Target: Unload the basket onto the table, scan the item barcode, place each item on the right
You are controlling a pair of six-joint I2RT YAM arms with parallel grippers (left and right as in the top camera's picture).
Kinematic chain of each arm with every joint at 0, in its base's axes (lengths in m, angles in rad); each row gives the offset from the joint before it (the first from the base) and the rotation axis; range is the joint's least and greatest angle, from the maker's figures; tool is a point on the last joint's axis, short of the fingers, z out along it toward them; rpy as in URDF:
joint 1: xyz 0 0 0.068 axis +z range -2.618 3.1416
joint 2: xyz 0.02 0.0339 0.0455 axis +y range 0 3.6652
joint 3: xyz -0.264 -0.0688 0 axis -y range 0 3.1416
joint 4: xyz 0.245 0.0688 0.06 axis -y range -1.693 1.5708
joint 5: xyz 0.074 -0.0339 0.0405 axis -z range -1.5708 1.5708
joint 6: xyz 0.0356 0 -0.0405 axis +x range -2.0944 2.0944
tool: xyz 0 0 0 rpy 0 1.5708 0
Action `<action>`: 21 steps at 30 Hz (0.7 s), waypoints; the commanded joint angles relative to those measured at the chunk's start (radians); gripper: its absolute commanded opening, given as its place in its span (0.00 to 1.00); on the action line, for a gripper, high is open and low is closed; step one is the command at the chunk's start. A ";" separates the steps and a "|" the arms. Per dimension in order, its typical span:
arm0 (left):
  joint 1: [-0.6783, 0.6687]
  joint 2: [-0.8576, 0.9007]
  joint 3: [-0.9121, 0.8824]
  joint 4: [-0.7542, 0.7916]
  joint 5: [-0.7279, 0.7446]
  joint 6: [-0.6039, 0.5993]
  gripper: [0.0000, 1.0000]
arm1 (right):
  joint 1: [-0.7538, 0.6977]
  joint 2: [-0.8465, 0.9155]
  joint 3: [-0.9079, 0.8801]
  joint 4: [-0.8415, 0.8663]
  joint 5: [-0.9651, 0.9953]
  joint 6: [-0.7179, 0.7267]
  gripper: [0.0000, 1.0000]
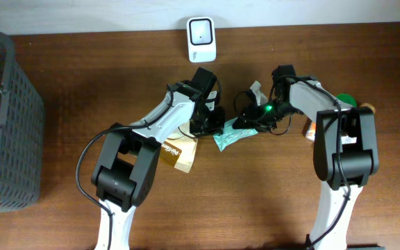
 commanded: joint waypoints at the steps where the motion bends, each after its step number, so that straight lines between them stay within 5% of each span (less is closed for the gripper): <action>1: -0.021 0.075 -0.002 0.014 0.006 -0.011 0.00 | 0.048 0.060 -0.013 0.015 -0.003 -0.003 0.26; 7: 0.002 0.055 0.039 -0.009 0.044 0.111 0.00 | 0.048 0.046 -0.010 0.013 -0.037 -0.003 0.12; 18: 0.208 -0.153 0.352 -0.365 -0.047 0.301 0.00 | 0.013 -0.217 0.046 -0.050 -0.159 -0.003 0.04; 21: 0.310 -0.203 0.360 -0.371 -0.068 0.304 0.11 | 0.011 -0.320 0.049 -0.044 -0.194 -0.002 0.04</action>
